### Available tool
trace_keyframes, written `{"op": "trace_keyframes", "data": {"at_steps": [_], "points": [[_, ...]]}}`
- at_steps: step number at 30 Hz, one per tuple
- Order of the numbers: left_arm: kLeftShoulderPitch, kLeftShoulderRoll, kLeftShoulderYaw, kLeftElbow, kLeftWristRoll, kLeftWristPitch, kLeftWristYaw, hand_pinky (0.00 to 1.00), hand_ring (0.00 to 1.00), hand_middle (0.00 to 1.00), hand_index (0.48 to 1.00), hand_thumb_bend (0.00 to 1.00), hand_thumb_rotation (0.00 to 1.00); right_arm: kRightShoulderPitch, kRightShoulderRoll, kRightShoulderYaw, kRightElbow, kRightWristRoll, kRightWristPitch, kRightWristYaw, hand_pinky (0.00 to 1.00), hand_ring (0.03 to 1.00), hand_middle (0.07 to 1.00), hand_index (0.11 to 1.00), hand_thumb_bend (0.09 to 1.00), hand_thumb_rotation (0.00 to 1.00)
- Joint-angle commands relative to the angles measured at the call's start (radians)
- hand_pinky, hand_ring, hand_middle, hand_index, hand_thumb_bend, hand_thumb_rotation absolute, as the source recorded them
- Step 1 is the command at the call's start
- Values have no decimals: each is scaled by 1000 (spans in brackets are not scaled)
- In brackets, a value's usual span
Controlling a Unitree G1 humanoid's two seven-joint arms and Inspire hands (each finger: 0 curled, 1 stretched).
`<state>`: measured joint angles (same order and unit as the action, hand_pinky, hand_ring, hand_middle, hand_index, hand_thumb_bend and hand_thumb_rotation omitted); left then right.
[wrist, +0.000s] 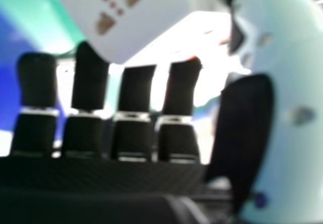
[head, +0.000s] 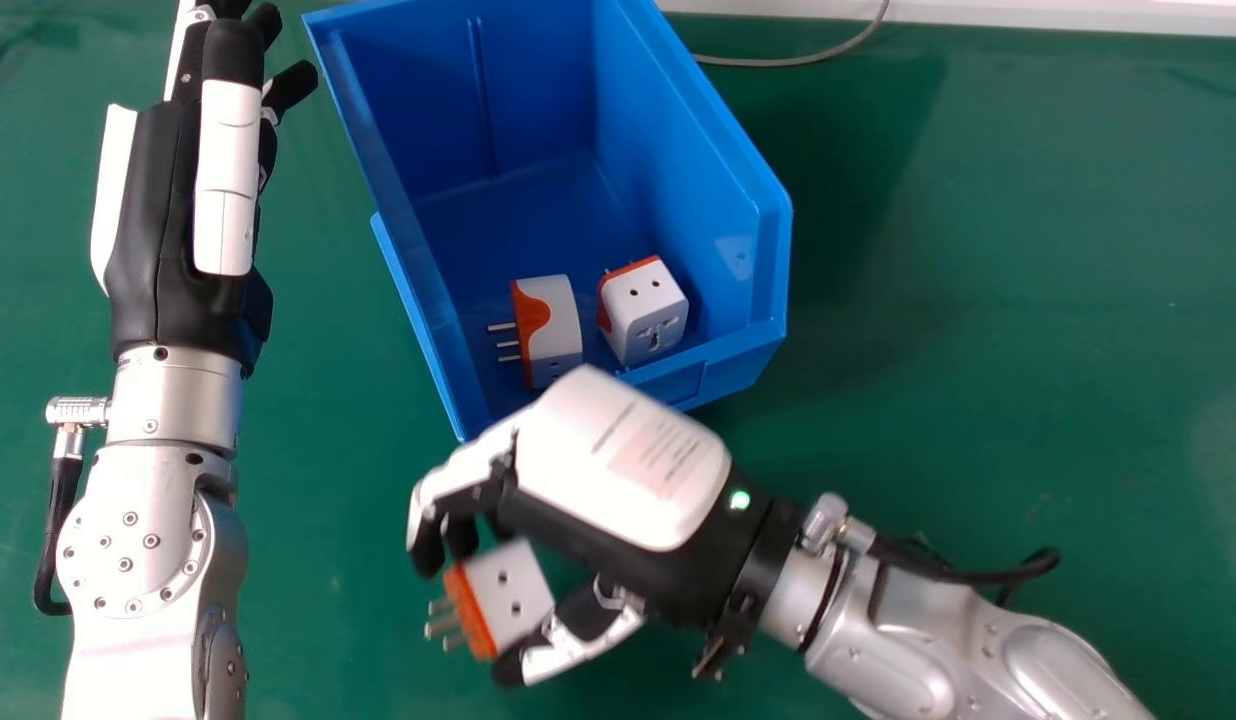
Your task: Pick all objects and put in blue box
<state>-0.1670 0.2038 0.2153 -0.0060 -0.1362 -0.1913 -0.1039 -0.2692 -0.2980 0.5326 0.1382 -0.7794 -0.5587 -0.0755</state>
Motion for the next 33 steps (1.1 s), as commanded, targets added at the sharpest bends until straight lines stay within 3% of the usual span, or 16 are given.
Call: {"op": "trace_keyframes", "data": {"at_steps": [1, 6, 12, 20, 26, 33], "points": [[-16, 0, -1, -8, 9, -31, 2, 896, 970, 991, 977, 856, 977, 1, 21, -45, -105, 70, 59, 60, 321, 402, 472, 501, 524, 17], [-14, 3, 0, -10, 3, -27, -1, 896, 970, 990, 976, 858, 974, 7, 21, -111, -265, 169, 218, 225, 321, 404, 478, 504, 522, 14], [-9, 0, 2, -13, -2, -33, -3, 893, 968, 989, 976, 859, 979, -13, 5, -175, -445, 214, 415, 410, 282, 387, 474, 517, 517, 8], [-3, 5, 6, -28, -7, -17, -8, 891, 966, 988, 975, 857, 979, -113, -59, -253, -615, 255, 681, 665, 274, 382, 478, 519, 516, 7], [-4, 9, 6, -32, -4, -10, -9, 891, 966, 987, 973, 860, 980, -158, -78, -286, -667, 265, 793, 726, 292, 386, 477, 514, 516, 4], [2, 6, 5, -42, -5, -9, -10, 891, 966, 987, 973, 864, 980, -200, -89, -310, -632, 263, 786, 673, 304, 388, 480, 511, 517, 3]]}}
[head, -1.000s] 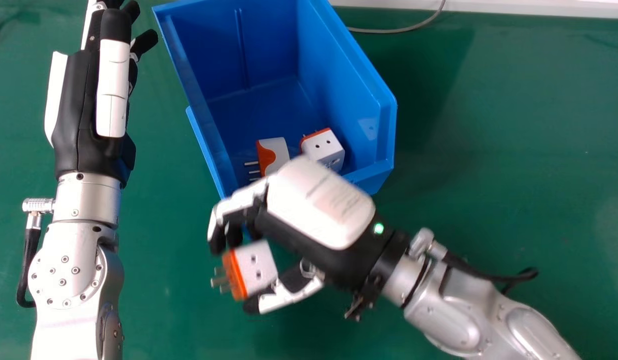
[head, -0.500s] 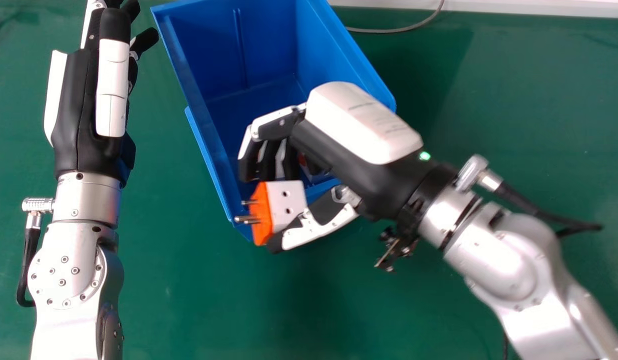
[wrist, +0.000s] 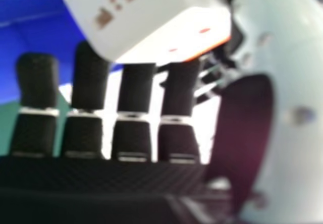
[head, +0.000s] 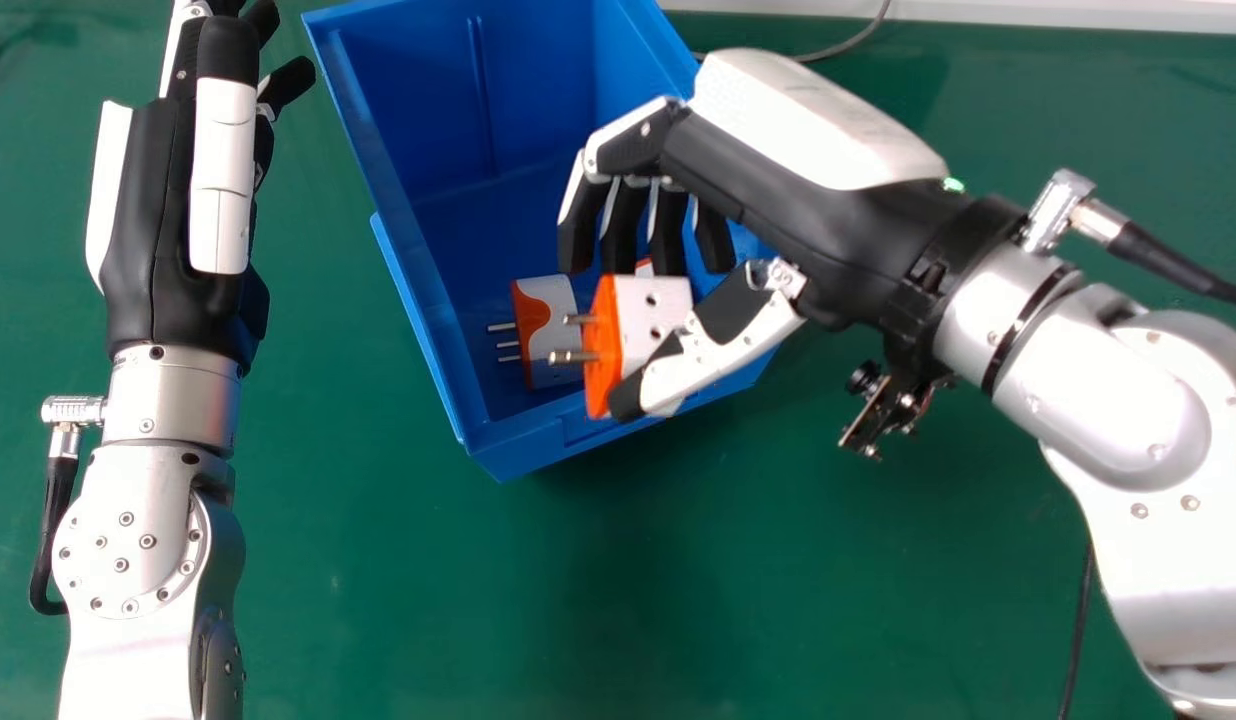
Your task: Pick all objects and put in blue box
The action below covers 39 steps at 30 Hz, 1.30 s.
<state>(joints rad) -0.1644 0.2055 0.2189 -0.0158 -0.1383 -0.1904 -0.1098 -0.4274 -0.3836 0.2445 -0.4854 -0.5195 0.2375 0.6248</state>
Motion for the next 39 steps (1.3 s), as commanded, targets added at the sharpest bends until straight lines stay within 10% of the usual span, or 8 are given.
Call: {"op": "trace_keyframes", "data": {"at_steps": [1, 26, 39], "points": [[0, 4, 1, -33, 0, -9, -2, 891, 966, 987, 973, 864, 980, -48, -3, -23, 1, -2, -16, -39, 304, 388, 480, 511, 517, 3], [24, -11, -9, -49, 22, -19, 18, 887, 965, 988, 974, 869, 986, -283, 129, 95, 750, -152, -389, -594, 305, 384, 478, 513, 516, 0], [17, -19, -13, -36, 21, -30, 17, 886, 965, 988, 976, 863, 992, -550, 223, 315, 1375, -383, -592, -1029, 298, 378, 474, 514, 516, 0]]}}
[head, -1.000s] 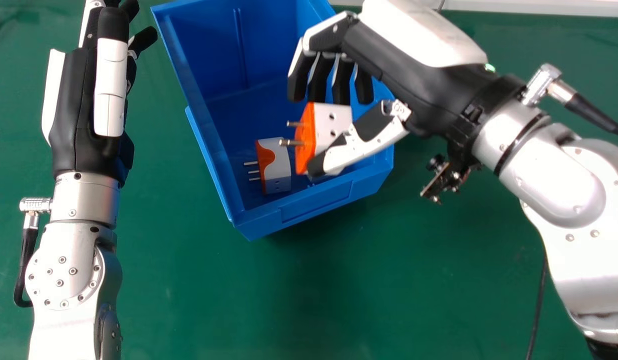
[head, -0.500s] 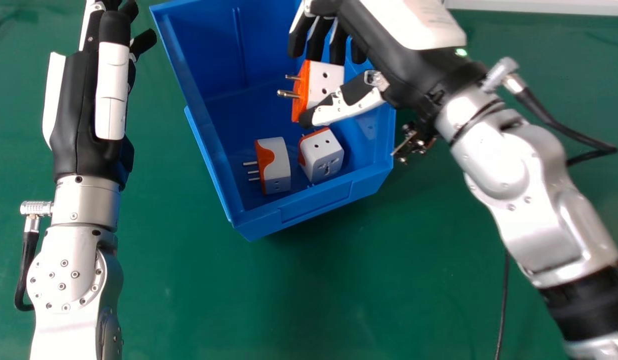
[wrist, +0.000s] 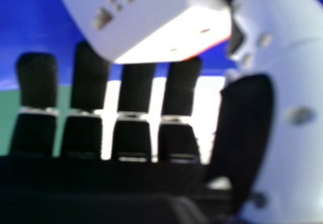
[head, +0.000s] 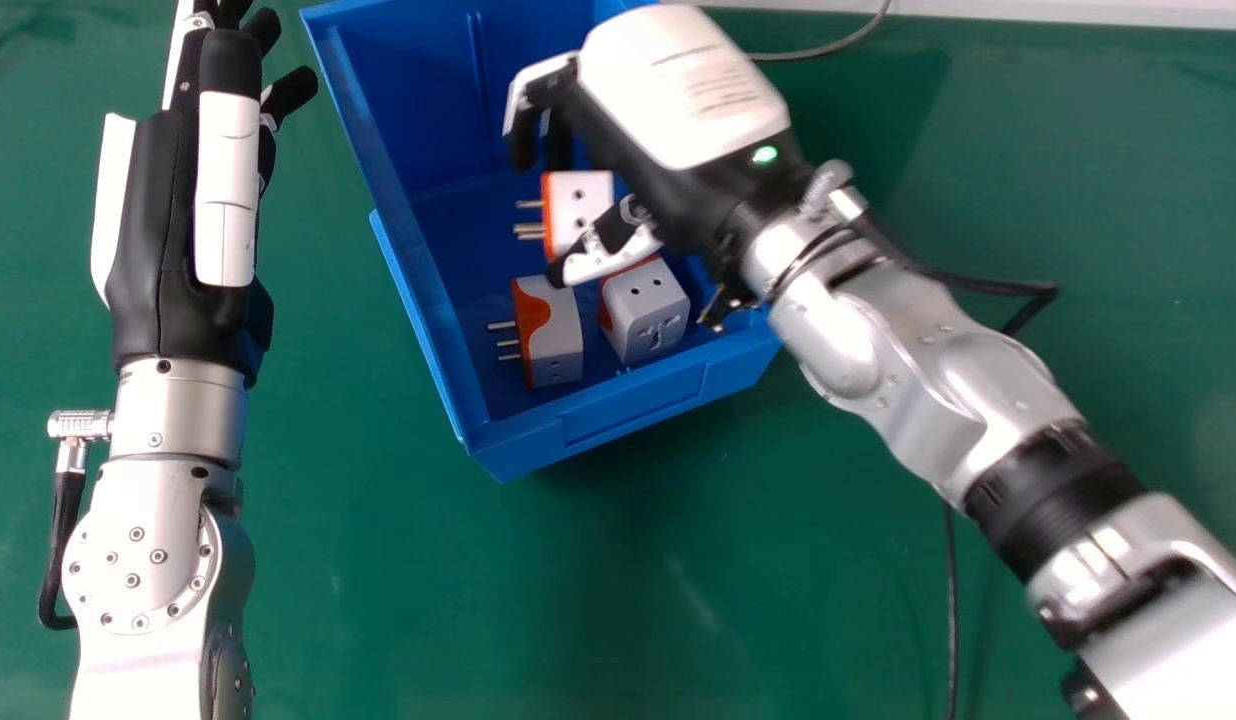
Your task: Pick all objects and put in blue box
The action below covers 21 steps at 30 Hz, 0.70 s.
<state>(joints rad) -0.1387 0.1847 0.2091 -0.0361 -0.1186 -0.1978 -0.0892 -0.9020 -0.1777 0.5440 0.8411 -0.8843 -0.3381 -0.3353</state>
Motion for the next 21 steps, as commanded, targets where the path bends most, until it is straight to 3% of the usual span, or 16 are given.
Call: {"op": "trace_keyframes", "data": {"at_steps": [1, 4, 7, 11, 14, 18, 21], "points": [[-9, 2, -3, -12, 1, -26, -5, 886, 965, 988, 976, 863, 992, -96, 27, 31, 92, -30, -24, -95, 298, 378, 474, 514, 516, 0], [-9, 5, -3, -7, 3, -31, -9, 886, 965, 988, 976, 863, 992, -147, 46, 67, 196, -52, -44, -146, 298, 378, 474, 514, 516, 0], [-4, 0, -6, -13, -2, -25, -12, 883, 963, 987, 976, 864, 992, -182, 62, 89, 268, -56, -48, -159, 285, 374, 472, 518, 515, 0], [-3, -9, -7, -20, 6, -21, 0, 884, 964, 987, 977, 869, 991, -210, 73, 102, 313, -53, -32, -150, 285, 385, 485, 524, 509, 0], [0, -11, -9, -27, 2, -13, 0, 884, 964, 987, 977, 869, 991, -216, 68, 109, 326, -57, -28, -164, 285, 385, 485, 524, 509, 0], [-6, -7, -8, -16, -2, -17, -5, 882, 962, 985, 975, 872, 989, -222, 60, 122, 344, -58, -25, -175, 286, 392, 494, 530, 505, 0], [-12, -9, -7, -6, 8, -26, 3, 882, 962, 985, 975, 872, 989, -221, 52, 140, 342, -74, -7, -190, 286, 392, 494, 530, 505, 0]]}}
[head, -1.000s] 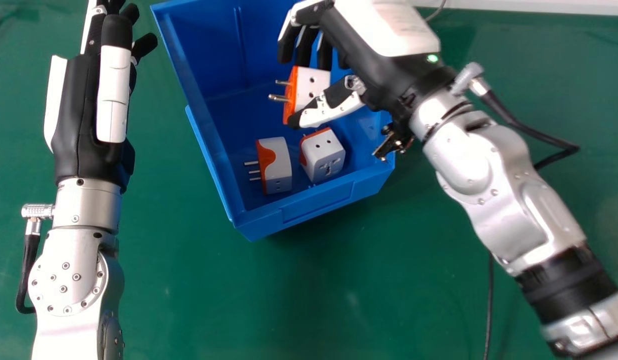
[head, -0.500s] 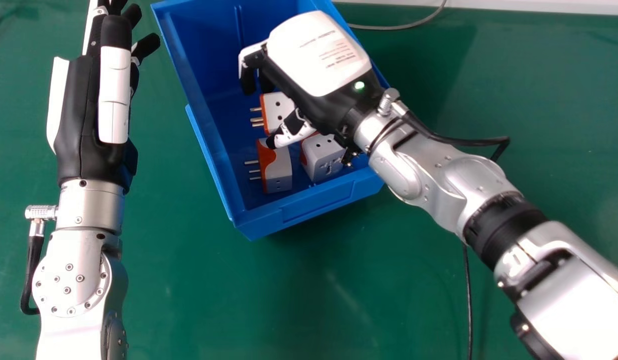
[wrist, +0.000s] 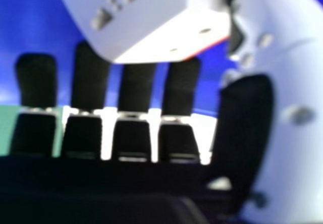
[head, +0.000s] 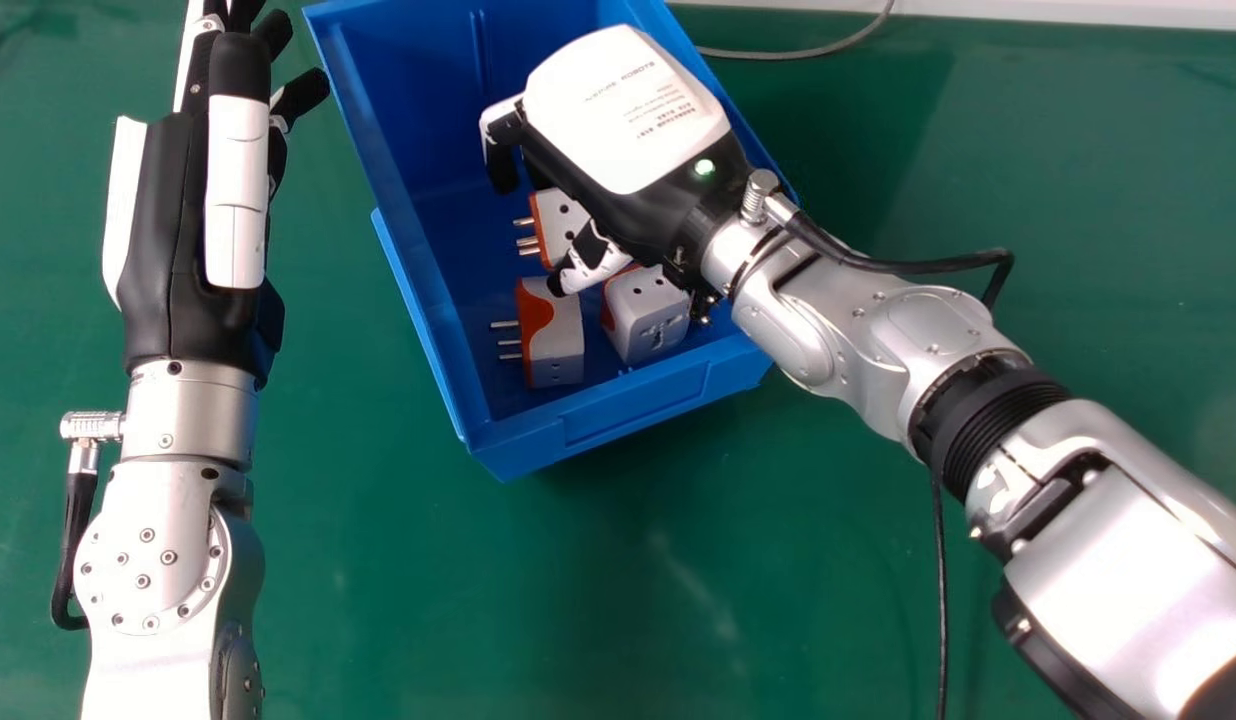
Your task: Pick all objects and put in blue box
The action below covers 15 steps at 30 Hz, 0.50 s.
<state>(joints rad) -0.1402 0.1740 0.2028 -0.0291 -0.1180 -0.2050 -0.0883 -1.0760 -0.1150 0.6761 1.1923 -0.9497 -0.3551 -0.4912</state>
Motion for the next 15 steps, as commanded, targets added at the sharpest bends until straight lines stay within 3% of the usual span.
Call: {"op": "trace_keyframes", "data": {"at_steps": [1, 6, 9, 10, 13, 14, 15], "points": [[-12, 3, -1, -11, 7, -18, 2, 886, 964, 987, 977, 872, 990, -46, -14, 20, -11, -21, 21, -39, 285, 393, 493, 537, 502, 0], [-17, 8, -1, 0, -2, -16, -10, 884, 964, 986, 976, 871, 989, -45, -28, 74, -28, -70, 99, 16, 288, 401, 501, 539, 500, 0], [-21, 6, 1, 7, 0, -19, -6, 884, 964, 986, 976, 871, 989, -40, -31, 93, -50, -87, 145, 77, 288, 401, 501, 539, 500, 0], [-23, 5, 2, 10, 1, -22, -5, 888, 965, 988, 977, 874, 987, -39, -32, 99, -62, -93, 165, 111, 360, 473, 565, 586, 600, 54], [-26, 6, 2, 19, 1, -27, -5, 888, 965, 988, 977, 874, 987, -30, -38, 114, -101, -102, 204, 168, 360, 473, 565, 586, 600, 54], [-26, 6, 1, 21, 2, -30, -6, 886, 965, 988, 977, 876, 984, -26, -42, 117, -115, -104, 212, 176, 458, 570, 652, 665, 680, 122], [-26, 5, 1, 24, 1, -33, -6, 886, 965, 988, 977, 876, 984, -23, -45, 121, -127, -110, 218, 182, 458, 570, 652, 665, 680, 122]]}}
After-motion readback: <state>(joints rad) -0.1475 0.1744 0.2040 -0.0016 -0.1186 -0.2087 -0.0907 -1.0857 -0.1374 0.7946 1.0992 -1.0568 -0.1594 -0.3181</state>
